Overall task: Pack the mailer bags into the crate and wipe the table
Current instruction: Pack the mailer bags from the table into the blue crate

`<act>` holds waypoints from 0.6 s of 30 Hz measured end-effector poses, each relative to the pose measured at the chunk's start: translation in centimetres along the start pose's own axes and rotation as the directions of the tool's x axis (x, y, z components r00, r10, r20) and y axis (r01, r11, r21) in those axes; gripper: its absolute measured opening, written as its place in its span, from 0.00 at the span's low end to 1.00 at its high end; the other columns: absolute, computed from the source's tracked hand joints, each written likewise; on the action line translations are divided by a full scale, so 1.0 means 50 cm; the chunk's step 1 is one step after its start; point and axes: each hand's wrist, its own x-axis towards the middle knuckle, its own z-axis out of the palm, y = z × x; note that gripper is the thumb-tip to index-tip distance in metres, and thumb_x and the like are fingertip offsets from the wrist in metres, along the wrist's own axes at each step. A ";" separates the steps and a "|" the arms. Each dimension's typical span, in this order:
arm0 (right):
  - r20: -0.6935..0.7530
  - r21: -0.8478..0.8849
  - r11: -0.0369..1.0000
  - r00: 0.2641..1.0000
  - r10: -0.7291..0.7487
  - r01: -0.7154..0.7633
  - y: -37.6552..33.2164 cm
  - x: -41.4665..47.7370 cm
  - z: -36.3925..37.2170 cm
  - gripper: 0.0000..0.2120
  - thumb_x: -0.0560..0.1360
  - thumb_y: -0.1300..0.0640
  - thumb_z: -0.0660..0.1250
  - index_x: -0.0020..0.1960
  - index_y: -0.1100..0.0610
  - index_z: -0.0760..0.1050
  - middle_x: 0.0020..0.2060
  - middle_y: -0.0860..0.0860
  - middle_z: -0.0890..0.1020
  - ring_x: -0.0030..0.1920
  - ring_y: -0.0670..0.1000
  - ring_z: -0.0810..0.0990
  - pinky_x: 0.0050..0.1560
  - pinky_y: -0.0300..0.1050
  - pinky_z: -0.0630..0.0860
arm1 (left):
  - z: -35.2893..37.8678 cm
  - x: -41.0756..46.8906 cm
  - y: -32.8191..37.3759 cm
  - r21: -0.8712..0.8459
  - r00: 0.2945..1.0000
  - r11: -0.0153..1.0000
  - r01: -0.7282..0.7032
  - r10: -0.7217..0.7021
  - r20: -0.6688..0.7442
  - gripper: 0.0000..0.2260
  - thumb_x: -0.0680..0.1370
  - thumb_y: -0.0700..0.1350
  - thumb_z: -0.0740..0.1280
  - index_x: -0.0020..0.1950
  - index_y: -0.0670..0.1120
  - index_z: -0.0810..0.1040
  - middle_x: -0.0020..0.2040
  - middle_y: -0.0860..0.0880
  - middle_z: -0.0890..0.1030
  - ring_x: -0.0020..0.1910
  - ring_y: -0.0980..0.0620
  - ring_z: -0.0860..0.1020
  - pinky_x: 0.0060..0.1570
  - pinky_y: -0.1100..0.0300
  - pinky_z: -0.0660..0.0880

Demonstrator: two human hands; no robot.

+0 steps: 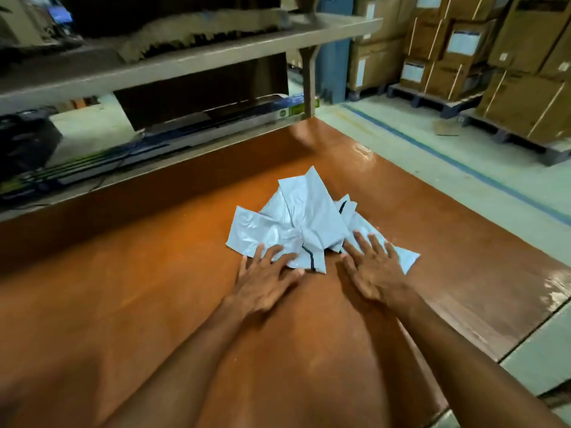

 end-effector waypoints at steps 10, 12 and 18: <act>0.054 0.025 0.994 0.993 -0.105 0.104 -0.355 -0.351 0.091 0.33 0.74 0.36 0.30 0.78 0.38 0.45 0.80 0.47 0.49 0.79 0.54 0.46 0.76 0.57 0.47 | 0.069 -0.536 -0.183 -0.222 0.901 0.969 0.106 -0.188 -0.390 0.20 0.78 0.70 0.51 0.37 0.62 0.73 0.42 0.61 0.72 0.48 0.60 0.72 0.59 0.51 0.70; 0.043 0.006 0.989 0.988 -0.146 0.146 -0.416 -0.411 0.102 0.30 0.77 0.36 0.37 0.78 0.38 0.50 0.79 0.48 0.53 0.78 0.55 0.52 0.73 0.59 0.52 | 0.076 -0.600 -0.202 -0.204 0.850 0.972 0.119 -0.206 -0.486 0.25 0.79 0.69 0.50 0.30 0.57 0.70 0.32 0.58 0.70 0.39 0.58 0.73 0.51 0.52 0.72; 0.007 -0.043 0.976 0.977 -0.212 0.212 -0.526 -0.548 0.108 0.32 0.75 0.31 0.41 0.76 0.38 0.56 0.76 0.46 0.62 0.73 0.55 0.60 0.71 0.57 0.57 | 0.107 -0.696 -0.232 -0.224 0.823 0.939 0.259 -0.336 -0.458 0.21 0.74 0.67 0.60 0.52 0.52 0.77 0.55 0.49 0.79 0.55 0.46 0.76 0.57 0.49 0.72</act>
